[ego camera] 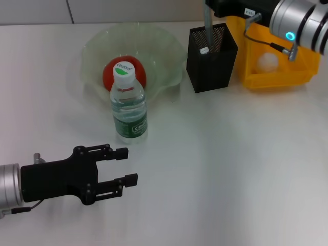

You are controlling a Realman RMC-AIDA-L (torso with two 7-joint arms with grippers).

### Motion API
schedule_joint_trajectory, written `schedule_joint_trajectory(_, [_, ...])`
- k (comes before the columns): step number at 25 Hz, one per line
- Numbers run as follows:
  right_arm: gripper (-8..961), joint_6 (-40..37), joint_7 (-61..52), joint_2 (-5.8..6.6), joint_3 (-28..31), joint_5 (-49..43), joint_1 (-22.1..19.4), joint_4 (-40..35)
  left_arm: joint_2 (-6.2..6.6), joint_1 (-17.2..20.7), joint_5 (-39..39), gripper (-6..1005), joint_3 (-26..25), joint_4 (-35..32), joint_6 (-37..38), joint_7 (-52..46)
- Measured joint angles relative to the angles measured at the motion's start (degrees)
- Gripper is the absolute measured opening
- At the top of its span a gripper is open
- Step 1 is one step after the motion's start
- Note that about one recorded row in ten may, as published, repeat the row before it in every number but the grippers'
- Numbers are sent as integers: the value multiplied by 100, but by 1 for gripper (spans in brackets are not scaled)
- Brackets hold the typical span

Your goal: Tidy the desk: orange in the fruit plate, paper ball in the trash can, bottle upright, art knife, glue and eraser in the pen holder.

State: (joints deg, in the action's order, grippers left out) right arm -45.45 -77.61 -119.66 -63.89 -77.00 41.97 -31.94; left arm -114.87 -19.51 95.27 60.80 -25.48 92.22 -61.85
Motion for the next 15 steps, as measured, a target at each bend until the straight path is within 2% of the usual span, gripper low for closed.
schedule_joint_trajectory(4, [138, 100, -15, 19, -21, -28, 184, 324, 0, -1, 0, 648, 1, -6, -2, 2])
schedule_joint_trajectory(10, [139, 5, -29, 9, -22, -22, 84, 319, 5, -1, 0, 648, -21, -23, 1, -19])
schedule_joint_trajectory(15, [351, -292, -209, 24, -19, -16, -85, 175, 20, 7, 0, 648, -34, -28, 86, -67])
